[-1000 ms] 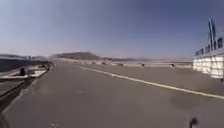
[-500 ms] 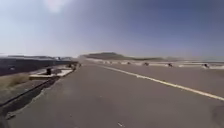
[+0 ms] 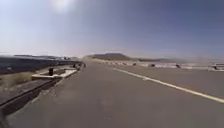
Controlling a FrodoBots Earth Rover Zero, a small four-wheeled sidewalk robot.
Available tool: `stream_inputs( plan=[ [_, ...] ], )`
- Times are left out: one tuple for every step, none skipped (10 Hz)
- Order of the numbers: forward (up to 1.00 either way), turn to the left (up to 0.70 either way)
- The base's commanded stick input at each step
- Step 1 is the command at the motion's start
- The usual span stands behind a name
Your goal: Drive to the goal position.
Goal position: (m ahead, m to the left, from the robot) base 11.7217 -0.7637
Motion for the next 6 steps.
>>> stream_inputs(
  plan=[
    [0.5,0.0],
    [0.5,0.0],
    [0.5,0.0],
    [0.5,0.0],
    [0.5,0.0],
    [0.5,0.0]
  ],
)
